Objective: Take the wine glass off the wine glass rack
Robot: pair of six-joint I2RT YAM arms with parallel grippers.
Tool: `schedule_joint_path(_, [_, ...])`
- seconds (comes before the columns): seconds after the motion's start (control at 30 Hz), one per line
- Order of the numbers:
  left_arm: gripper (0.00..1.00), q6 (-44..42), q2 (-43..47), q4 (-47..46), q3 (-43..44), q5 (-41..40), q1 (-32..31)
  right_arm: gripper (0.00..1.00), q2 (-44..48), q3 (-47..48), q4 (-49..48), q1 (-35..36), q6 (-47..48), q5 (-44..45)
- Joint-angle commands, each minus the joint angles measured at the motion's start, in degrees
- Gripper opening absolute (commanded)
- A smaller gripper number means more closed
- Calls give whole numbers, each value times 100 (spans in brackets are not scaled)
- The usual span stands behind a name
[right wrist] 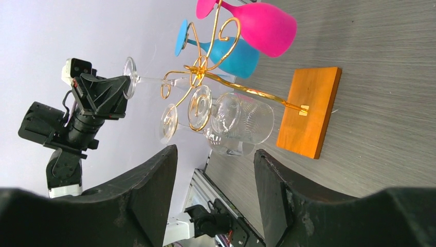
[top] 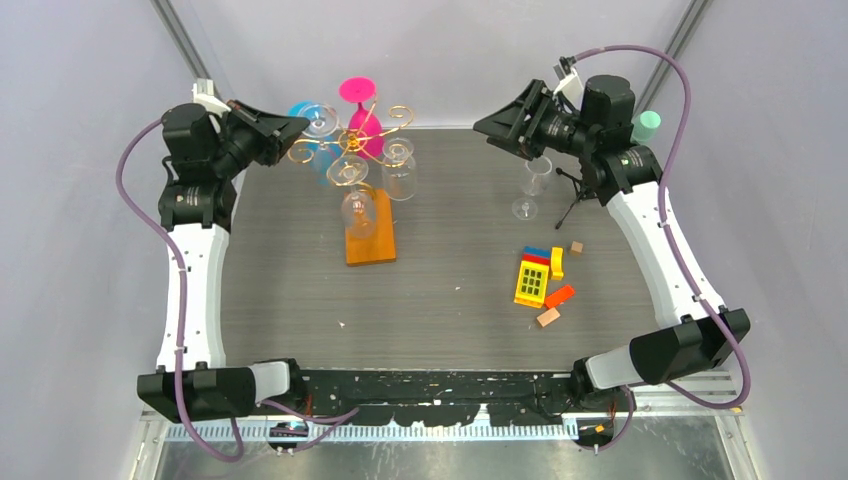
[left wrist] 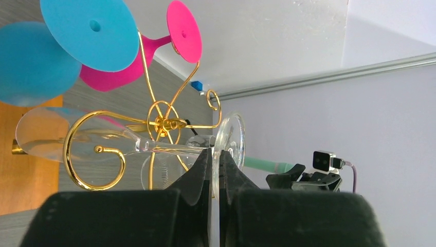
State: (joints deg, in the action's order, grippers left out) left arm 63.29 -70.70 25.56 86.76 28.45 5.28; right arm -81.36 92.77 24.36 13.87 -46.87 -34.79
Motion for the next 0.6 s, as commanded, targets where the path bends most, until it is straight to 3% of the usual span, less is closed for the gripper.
schedule_joint_path(0.0, [0, -45, 175, 131, 158, 216, -1, 62, 194, 22, -317, 15, -65, -59])
schedule_joint_path(0.57, [0, -338, 1423, 2158, 51, -541, -3, 62, 259, -329, -1254, 712, 185, -762])
